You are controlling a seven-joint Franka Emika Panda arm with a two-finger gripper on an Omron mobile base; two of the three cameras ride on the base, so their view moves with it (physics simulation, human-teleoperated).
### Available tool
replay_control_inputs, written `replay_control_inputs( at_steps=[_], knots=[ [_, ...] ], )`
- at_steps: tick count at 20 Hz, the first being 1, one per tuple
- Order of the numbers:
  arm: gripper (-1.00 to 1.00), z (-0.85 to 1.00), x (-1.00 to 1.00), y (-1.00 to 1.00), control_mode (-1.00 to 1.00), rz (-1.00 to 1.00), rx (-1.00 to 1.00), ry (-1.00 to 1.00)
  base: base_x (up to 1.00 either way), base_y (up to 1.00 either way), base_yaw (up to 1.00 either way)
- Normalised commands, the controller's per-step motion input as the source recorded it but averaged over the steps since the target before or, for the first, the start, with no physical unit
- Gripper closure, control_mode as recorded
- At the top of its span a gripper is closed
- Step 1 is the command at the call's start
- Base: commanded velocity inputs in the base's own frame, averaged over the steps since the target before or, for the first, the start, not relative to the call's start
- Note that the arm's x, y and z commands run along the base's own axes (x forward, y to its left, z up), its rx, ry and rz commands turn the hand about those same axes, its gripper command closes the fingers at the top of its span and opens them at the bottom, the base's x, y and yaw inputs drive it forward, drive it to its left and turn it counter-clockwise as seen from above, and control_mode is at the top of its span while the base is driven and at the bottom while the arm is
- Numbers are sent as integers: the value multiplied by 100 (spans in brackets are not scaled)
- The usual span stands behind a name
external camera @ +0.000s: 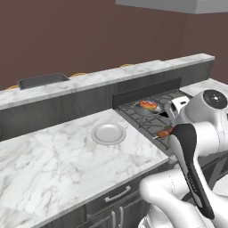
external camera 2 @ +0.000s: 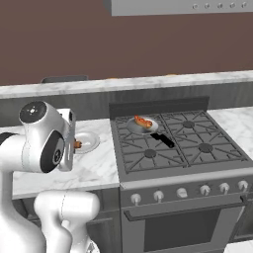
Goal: Place the cold items (lime and tomato) from the fridge in one tupperware on the dining counter. Place the warm items (hot dog and kebab skewer) in the stove area in another tupperware.
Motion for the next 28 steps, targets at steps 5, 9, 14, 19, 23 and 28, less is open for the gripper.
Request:
replay_control_inputs(
  at_steps=[5,9,14,19,23,28],
  knots=[
    [100,-3,-1,2,100,0,0,-3,-23,0,-2],
    [100,0,0,0,100,0,0,0,-58,-9,-9],
    [100,0,0,0,100,0,0,0,-16,-49,-6],
    [100,0,0,0,100,0,0,0,0,-87,0],
    [100,0,0,0,100,0,0,0,0,-99,0],
    [100,0,0,0,100,0,0,0,0,-100,0]
  ],
)
